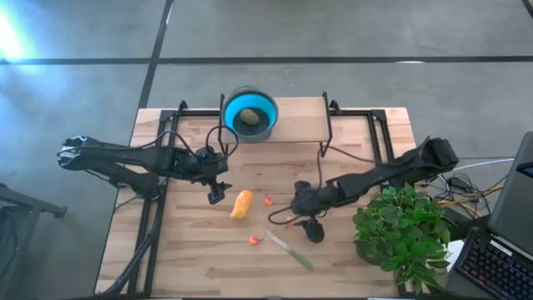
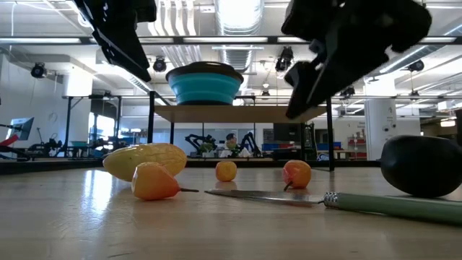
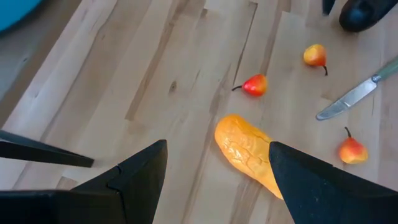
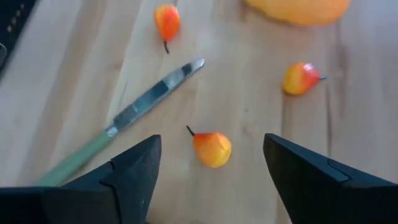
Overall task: Pick & Place Fruit
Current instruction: Put the middle pear into the blue strainer bowl on the shelf
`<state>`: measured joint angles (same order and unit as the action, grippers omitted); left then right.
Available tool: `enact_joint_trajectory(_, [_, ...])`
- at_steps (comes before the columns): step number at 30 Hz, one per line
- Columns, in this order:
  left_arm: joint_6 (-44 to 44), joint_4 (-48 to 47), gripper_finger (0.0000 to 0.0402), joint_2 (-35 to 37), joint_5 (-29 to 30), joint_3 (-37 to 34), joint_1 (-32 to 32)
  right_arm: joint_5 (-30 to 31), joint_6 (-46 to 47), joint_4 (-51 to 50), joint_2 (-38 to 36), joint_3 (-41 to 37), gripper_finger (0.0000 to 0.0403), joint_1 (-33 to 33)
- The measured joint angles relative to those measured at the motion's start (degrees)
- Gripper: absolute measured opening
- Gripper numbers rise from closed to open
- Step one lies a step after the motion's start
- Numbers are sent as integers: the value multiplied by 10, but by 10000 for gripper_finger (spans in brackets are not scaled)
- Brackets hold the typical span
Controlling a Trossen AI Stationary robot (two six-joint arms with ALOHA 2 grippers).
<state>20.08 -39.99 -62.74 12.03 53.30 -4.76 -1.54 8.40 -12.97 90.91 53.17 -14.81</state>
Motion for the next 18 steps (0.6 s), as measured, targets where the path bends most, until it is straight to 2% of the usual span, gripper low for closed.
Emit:
enact_joint_trajectory(11, [8, 3, 287, 0, 0, 0, 0, 0, -16, 12, 116, 56, 309, -4])
enact_joint_trajectory(18, [8, 3, 287, 0, -1, 0, 0, -1, -31, -40, 160, 90, 307, -6])
